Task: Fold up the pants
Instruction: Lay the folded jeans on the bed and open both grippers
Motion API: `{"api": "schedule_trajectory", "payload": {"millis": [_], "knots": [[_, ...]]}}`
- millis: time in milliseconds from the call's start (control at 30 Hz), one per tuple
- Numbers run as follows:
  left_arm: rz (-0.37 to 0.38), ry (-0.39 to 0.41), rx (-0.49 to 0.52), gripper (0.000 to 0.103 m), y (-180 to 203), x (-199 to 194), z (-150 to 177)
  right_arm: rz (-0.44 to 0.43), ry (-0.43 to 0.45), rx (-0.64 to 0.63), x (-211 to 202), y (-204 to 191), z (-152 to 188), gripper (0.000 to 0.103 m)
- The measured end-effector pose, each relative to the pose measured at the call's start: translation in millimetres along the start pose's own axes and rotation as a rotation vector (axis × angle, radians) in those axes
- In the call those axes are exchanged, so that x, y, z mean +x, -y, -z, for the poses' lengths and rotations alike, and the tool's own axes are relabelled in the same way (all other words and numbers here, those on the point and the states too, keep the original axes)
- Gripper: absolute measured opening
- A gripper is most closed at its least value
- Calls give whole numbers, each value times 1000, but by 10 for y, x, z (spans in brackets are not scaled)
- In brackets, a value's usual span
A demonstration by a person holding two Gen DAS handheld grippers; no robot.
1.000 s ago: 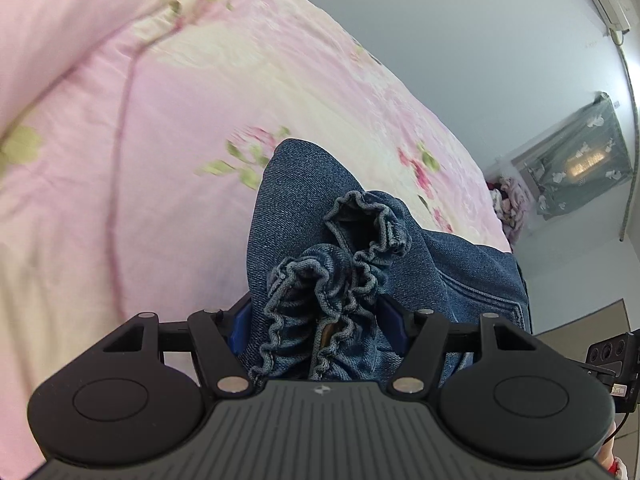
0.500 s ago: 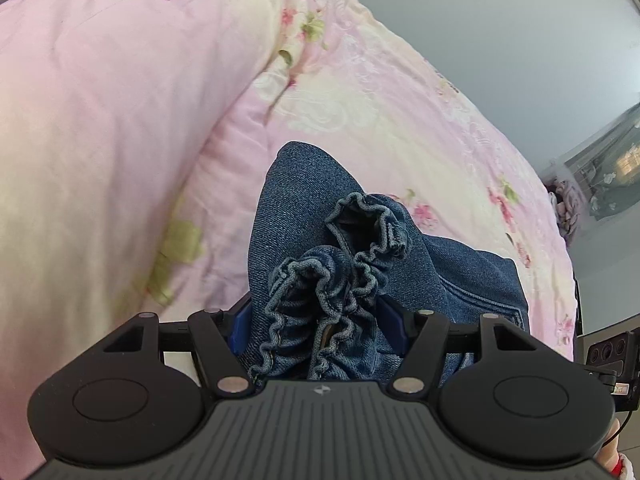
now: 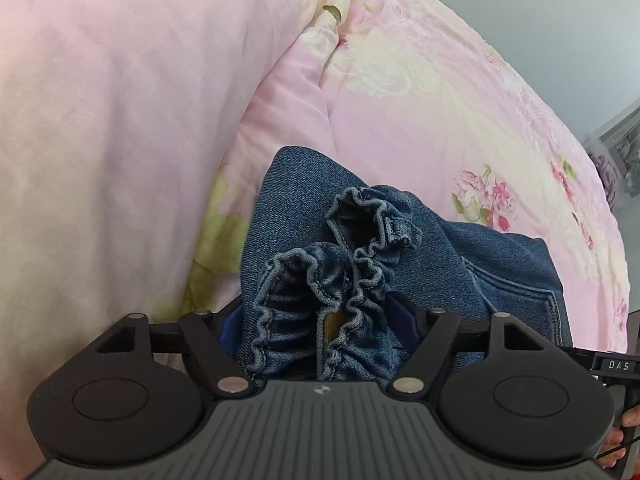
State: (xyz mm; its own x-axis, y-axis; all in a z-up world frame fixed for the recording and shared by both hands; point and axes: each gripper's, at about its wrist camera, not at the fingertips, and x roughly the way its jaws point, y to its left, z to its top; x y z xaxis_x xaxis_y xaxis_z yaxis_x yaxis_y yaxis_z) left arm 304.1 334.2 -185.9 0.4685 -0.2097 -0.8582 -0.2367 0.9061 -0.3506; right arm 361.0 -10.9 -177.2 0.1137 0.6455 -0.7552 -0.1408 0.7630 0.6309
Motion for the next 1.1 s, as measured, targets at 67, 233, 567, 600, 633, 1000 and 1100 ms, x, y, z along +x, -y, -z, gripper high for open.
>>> {"api": "schedule_trajectory", "payload": {"millis": [67,233,567,600,633,1000,1100], "knots": [[-25,11,23,88,51,-11,28,27,-4,-8,-8,11,21,47],[-90,54,57,92,215,-193,75,145,8,-92,-102,-128,0,69],[-305,239,321,89,1015,-956,394,249,93,-266,-807,-490,253,71],[-309,253,332,89,1098,-1034,438,255,108,-291,-891,-562,295,71],[-316,266,336,89,1174,-1111,486,264,123,-316,-971,-620,340,71],[-274,466,355,89,1914,-1827,1249,251,408,-579,-2125,-1157,1146,84],[-279,504,367,89,2070,-1921,1536,225,480,-620,-2357,-1222,1452,89]]}}
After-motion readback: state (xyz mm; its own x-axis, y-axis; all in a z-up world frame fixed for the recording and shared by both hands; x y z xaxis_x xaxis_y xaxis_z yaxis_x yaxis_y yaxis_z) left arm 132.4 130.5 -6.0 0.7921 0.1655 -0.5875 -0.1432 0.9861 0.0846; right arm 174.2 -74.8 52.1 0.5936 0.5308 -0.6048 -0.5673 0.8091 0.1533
